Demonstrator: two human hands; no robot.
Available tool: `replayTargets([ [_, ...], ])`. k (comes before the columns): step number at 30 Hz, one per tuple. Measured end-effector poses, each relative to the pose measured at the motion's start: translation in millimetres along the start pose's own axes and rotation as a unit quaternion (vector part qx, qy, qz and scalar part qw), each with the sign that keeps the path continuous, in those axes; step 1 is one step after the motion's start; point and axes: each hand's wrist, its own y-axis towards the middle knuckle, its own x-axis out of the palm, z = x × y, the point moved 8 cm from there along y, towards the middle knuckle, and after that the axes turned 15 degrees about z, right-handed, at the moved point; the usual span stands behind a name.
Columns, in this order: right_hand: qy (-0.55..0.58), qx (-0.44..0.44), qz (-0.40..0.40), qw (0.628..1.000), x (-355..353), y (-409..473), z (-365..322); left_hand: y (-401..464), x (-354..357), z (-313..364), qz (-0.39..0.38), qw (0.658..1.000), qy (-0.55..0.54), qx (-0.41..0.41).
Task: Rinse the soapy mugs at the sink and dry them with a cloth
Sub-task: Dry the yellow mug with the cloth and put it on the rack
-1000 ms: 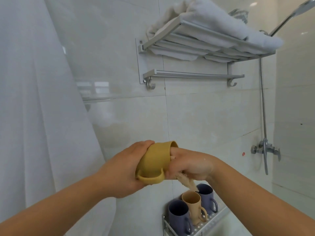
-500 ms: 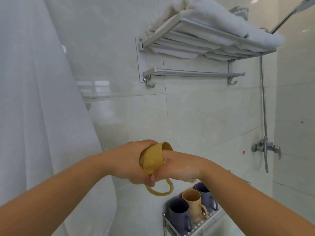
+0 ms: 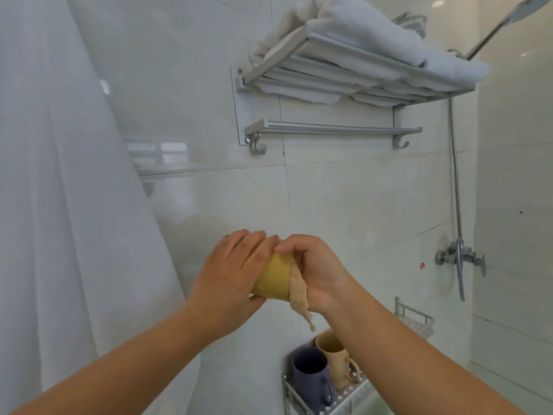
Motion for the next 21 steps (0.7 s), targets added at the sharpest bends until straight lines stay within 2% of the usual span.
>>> replayTargets([
  [3,-0.096,-0.06,0.107,0.988,-18.9,5.5,-15.1,-4.0,7.8,-29.1,-0.042,0.992,-0.041,-0.109],
  [6,-0.148,-0.139,0.163,0.965,-23.6,2.1,-37.5,-7.2,8.1,-50.9,-0.053,0.964,-0.092,-0.243],
  [9,-0.169,-0.246,0.276,0.914,-43.8,-3.7,-67.2,-16.9,15.7,-61.9,-0.054,0.927,-0.104,-0.356],
  [11,-0.185,-0.344,0.307,0.868,-54.3,-10.5,-87.3,-35.5,30.8,-66.4,-0.1,0.874,-0.128,-0.458],
  [12,-0.193,-0.372,0.319,0.85,-61.5,-11.5,-92.6,-44.3,40.4,-65.9,-0.106,0.838,-0.182,-0.504],
  [15,-0.287,-0.358,0.338,0.822,-86.6,-4.9,-88.1,-49.5,62.8,-41.8,-0.084,0.712,-0.376,-0.587],
  [18,-0.351,-0.296,0.307,0.834,-114.3,9.4,-75.9,-50.7,92.4,-11.2,-0.095,0.634,-0.446,-0.624],
  [21,-0.364,-0.221,0.28,0.861,-148.2,18.7,-67.5,-47.7,131.4,17.8,-0.124,0.603,-0.467,-0.635],
])
